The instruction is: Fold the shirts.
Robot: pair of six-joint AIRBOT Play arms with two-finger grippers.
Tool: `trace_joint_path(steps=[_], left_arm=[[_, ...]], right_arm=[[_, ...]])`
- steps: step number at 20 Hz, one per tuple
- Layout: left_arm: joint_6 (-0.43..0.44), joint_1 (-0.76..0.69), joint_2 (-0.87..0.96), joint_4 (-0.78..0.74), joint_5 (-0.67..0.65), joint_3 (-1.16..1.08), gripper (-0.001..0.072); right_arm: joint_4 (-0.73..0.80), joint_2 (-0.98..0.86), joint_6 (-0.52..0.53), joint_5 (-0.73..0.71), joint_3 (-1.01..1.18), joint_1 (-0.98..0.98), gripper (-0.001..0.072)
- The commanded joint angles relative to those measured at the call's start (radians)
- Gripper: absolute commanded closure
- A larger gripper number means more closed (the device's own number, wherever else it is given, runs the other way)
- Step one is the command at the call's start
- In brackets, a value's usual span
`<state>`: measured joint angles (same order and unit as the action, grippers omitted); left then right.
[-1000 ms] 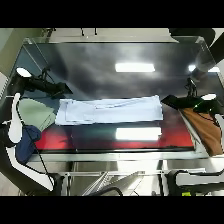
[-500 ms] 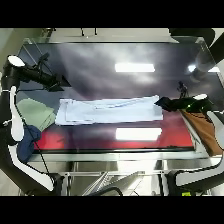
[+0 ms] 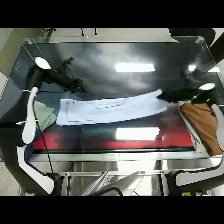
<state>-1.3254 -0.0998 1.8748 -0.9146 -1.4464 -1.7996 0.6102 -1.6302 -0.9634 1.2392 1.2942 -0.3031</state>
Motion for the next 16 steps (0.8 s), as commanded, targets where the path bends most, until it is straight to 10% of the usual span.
trace_joint_path(steps=[1, 7, 16], left_arm=[[-0.003, -0.161, 0.011, 0.066, 0.217, 0.126, 0.0684], [-0.015, -0.422, 0.243, 0.289, 0.404, -0.005, 0.0685], [-0.072, -0.460, 0.355, 0.286, 0.285, -0.282, 0.0686]], right_arm=[[-0.013, 0.072, -0.072, 0.182, 0.144, -0.014, 0.0695], [-0.233, 0.163, -0.085, 0.245, 0.207, -0.003, 0.0694], [-0.226, 0.171, -0.087, 0.241, 0.205, 0.105, 0.0694]])
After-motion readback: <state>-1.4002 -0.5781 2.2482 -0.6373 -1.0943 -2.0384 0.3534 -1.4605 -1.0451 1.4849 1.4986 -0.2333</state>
